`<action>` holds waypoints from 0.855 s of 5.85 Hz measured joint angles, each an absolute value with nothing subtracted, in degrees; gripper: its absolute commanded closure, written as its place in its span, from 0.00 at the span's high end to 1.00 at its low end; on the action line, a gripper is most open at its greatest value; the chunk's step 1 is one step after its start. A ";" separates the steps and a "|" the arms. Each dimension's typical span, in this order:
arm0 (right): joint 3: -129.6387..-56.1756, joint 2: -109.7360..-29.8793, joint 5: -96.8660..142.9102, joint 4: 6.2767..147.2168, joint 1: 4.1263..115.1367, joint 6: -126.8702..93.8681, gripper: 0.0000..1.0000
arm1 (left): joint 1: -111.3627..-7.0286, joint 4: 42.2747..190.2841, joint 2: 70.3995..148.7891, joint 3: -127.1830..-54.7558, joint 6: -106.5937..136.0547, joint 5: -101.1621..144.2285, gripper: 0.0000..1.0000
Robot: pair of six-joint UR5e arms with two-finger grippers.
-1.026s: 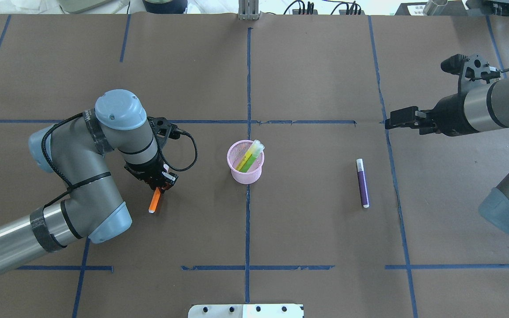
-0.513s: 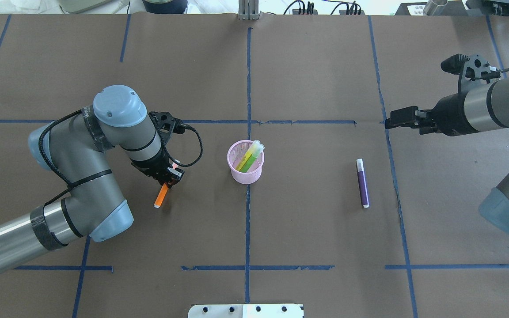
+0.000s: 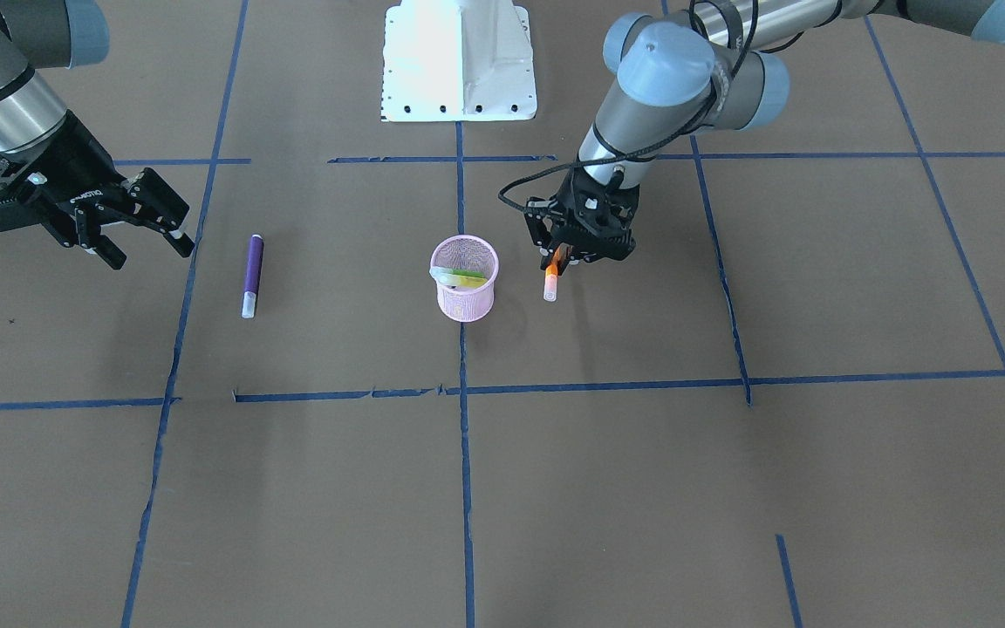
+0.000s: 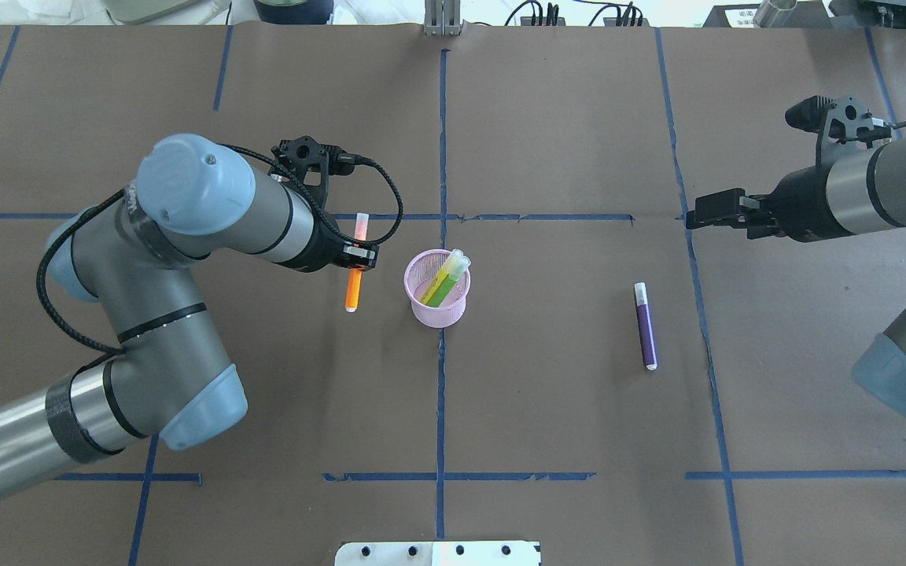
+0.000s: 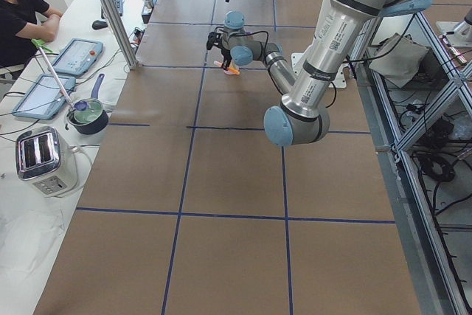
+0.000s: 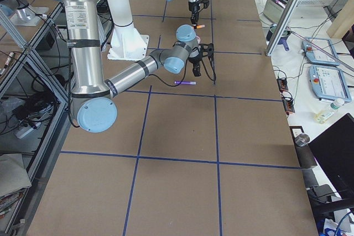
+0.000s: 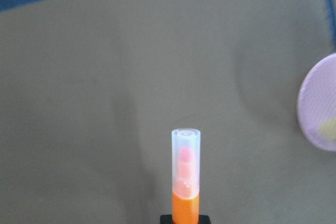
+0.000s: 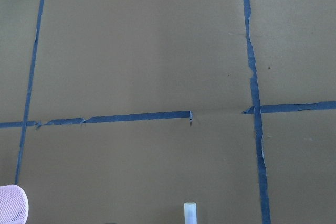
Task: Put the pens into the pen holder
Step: 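Lift the orange marker upright with the left gripper over the pink cup, then drop the orange marker in the cup while the right gripper reaches the purple marker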
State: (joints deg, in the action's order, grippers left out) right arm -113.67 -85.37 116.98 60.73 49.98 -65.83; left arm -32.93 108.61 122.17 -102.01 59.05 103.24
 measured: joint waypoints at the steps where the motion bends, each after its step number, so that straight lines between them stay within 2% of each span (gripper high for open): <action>1: -113.65 -85.40 116.93 60.73 50.00 -65.83 1.00 | -29.43 109.45 122.63 -104.95 61.68 93.18 0.00; 2: -113.64 -85.42 116.82 60.73 50.01 -65.83 1.00 | -25.29 111.79 123.36 -105.83 65.65 82.81 0.00; 4: -113.72 -85.43 116.66 60.73 50.01 -65.89 1.00 | -19.88 115.37 125.68 -102.12 70.19 69.42 0.04; 5: -113.92 -85.46 116.61 60.76 50.01 -65.94 1.00 | -19.41 115.68 126.75 -99.58 70.40 67.46 0.99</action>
State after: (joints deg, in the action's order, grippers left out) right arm -113.92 -85.46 116.61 60.76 50.01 -65.94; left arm -19.41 115.68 126.75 -99.58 70.40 67.46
